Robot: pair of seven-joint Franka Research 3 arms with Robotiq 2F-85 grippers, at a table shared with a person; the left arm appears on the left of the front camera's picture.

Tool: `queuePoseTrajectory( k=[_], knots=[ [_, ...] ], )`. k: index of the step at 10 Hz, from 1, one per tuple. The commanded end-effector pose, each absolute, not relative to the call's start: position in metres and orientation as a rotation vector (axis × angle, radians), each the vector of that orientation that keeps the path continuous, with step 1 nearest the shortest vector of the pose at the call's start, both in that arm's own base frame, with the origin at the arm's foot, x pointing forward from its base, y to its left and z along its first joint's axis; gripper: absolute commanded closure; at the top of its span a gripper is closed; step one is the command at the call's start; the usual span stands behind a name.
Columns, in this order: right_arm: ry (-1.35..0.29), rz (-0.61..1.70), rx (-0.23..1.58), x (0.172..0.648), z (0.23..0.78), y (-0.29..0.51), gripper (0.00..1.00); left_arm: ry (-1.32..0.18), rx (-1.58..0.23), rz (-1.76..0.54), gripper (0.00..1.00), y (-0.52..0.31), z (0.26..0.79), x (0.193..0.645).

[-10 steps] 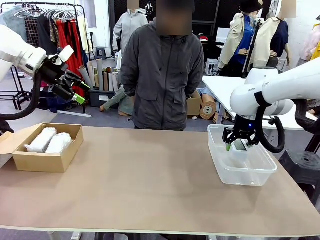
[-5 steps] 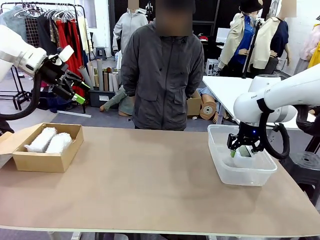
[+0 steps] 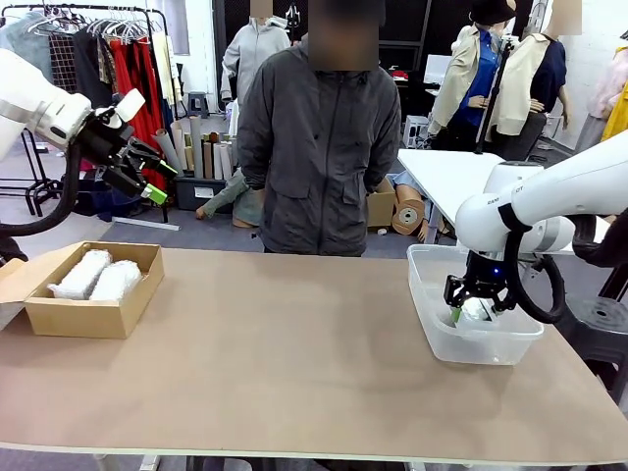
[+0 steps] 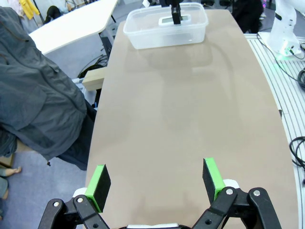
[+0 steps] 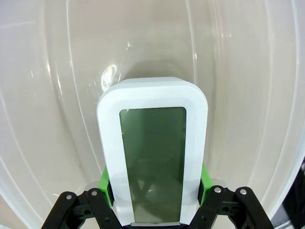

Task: Separate and place wrapped and unwrapped clocks.
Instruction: If the picked Digital clock is wrapped, place it in the Package Box ; if not, place it in the Organizing box.

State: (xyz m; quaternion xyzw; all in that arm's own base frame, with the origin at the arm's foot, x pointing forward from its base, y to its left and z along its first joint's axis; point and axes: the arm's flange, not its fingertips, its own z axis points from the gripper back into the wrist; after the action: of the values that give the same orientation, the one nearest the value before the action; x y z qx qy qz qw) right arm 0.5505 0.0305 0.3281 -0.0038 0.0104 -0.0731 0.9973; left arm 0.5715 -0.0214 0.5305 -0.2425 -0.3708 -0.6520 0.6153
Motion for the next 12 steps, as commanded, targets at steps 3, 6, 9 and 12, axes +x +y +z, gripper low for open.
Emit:
queuePoseTrajectory(
  k=[3,6,9,12],
  knots=[
    [0.014,-0.116,0.025,0.5450,0.3269,0.0303,1.00,-0.850,-0.551,-1.496,0.00,-0.0207,0.5321,0.5700],
    [0.048,-0.119,0.027,0.5417,0.3236,0.0333,0.50,-0.850,-0.551,-1.496,0.00,-0.0207,0.5321,0.5700],
    [0.041,-0.116,0.016,0.5406,0.3286,0.0342,0.00,-0.850,-0.551,-1.496,0.00,-0.0207,0.5321,0.5700],
    [0.043,-0.103,0.005,0.5379,0.3334,0.0348,0.00,-0.850,-0.551,-1.496,0.00,-0.0207,0.5321,0.5700]
  ],
)
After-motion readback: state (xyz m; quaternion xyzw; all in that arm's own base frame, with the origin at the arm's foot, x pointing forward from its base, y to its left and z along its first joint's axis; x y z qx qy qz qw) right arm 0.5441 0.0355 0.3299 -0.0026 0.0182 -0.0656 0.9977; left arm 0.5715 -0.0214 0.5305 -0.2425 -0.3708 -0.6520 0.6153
